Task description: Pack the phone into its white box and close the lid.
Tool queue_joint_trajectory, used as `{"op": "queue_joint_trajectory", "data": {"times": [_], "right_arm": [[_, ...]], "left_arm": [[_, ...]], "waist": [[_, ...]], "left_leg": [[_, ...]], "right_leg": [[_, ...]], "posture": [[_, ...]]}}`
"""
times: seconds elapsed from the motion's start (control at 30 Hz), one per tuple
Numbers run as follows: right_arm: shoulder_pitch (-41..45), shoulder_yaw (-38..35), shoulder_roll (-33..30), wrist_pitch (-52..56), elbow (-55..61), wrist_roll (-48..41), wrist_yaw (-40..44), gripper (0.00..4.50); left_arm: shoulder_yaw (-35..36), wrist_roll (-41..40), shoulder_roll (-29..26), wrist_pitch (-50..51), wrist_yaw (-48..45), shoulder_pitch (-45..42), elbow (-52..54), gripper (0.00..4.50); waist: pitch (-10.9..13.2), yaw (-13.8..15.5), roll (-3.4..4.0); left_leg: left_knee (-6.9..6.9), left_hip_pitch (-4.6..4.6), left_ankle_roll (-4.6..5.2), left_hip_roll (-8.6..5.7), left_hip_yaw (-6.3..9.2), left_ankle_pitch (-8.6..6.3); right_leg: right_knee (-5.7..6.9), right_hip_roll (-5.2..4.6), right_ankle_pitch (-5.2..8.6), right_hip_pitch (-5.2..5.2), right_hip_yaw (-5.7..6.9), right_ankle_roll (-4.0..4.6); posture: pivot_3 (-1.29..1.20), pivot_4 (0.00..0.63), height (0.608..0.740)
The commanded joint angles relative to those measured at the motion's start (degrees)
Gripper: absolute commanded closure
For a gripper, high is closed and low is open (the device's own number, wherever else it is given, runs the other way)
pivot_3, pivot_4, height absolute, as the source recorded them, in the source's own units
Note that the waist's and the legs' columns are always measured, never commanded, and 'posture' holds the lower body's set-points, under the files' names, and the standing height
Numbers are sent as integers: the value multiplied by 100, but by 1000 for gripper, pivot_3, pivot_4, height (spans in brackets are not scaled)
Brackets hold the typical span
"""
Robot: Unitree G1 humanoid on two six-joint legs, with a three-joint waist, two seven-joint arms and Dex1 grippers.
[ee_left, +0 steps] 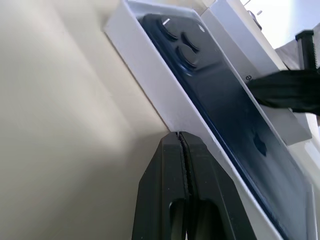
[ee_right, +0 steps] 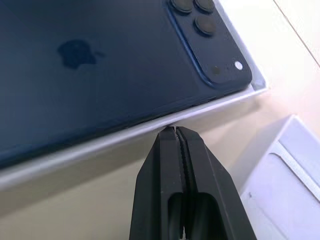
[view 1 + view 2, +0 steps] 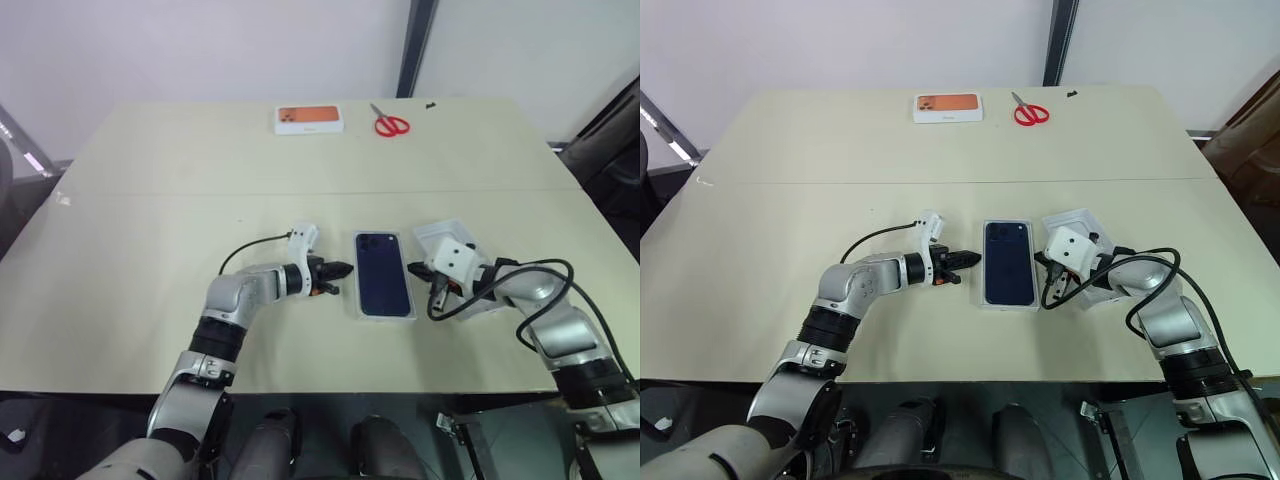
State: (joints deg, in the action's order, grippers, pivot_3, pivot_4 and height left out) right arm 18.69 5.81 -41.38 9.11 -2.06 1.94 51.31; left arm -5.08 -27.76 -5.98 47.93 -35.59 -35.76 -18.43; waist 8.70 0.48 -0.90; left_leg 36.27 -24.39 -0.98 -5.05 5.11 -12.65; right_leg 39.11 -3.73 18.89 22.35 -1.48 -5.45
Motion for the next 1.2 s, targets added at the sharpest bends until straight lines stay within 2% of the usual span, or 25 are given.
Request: {"op": "queue_joint_trajectory", "data": {"times": [0.03, 0.23, 0.43, 0.57, 0.6, 0.67, 0.87, 0.93, 1.07, 1.2], "right_arm": [[129, 40, 35, -259, 89, 63, -89, 4448], [296, 5, 23, -393, -61, 59, -80, 4448], [178, -147, -252, -52, 202, -84, 187, 4448], [287, -587, -287, 888, 535, -643, 222, 4448], [310, -699, -261, 1100, 636, -776, 181, 3917], [338, -951, -111, 1669, 893, -1114, 6, 3157], [75, -1160, 127, 2608, 1327, -1240, -685, 56], [-181, -1308, 169, 2692, 1614, -1158, -1017, 56], [-857, -1368, -37, 2749, 2191, -1071, -1133, 56], [-1216, -1524, -169, 3897, 2855, -1251, -1373, 56]], "left_arm": [[-79, 14, 33, -2, -129, 44, 230, 4430], [95, 35, -118, -13, -94, 113, 335, 4430], [415, 88, -479, -274, -73, -7, 262, 4430], [585, -196, -849, -181, -538, 105, 672, 4430], [558, -180, -943, -252, -649, 155, 788, 3915], [487, -85, -1199, -473, -891, 287, 1060, 3175], [438, 21, -1705, -1397, -1680, 681, 1466, 145], [428, 161, -1920, -1989, -2012, 941, 1604, 145], [450, 256, -2105, -2560, -2266, 1230, 1586, 145], [519, 301, -2382, -3256, -2722, 1627, 1802, 145]], "waist": [[0, 2, 0], [0, -4, 0], [0, -23, 0], [0, -21, 0], [0, -21, 0], [0, -15, 0], [0, 14, 1], [0, 12, 2], [0, 26, 4], [0, -5, 7]], "left_leg": [[0, 0, 0, 0, 0, 0], [0, 0, 0, 0, 0, 0], [0, 0, 0, 1, 0, 0], [-2, -1, 0, 2, 0, 0], [-1, -2, 0, 2, 0, 0], [-1, -2, 0, 1, 0, 0], [-2, -2, 0, 1, 1, 0], [-4, -2, 1, 1, 1, -1], [-10, -3, 2, 1, 1, -2], [-9, -1, 36, 1, 1, -21]], "right_leg": [[0, 0, 0, 1, 0, 0], [0, 0, 0, 1, 0, 0], [0, 2, 0, 2, 0, 0], [1, 2, 0, 4, -1, 0], [1, 1, 0, 4, -1, 0], [-1, 0, 0, 2, -1, 0], [-2, -3, 0, 2, -2, 1], [-3, -5, 0, 3, -3, 1], [-5, -7, 0, 5, -3, 1], [-5, -7, 0, 3, -4, 1]], "posture": [[0, 150, 734], [0, 150, 734], [0, 150, 734], [0, 150, 734], [0, 150, 734], [0, 150, 734], [0, 150, 734], [0, 150, 734], [0, 150, 734], [0, 150, 734]]}}
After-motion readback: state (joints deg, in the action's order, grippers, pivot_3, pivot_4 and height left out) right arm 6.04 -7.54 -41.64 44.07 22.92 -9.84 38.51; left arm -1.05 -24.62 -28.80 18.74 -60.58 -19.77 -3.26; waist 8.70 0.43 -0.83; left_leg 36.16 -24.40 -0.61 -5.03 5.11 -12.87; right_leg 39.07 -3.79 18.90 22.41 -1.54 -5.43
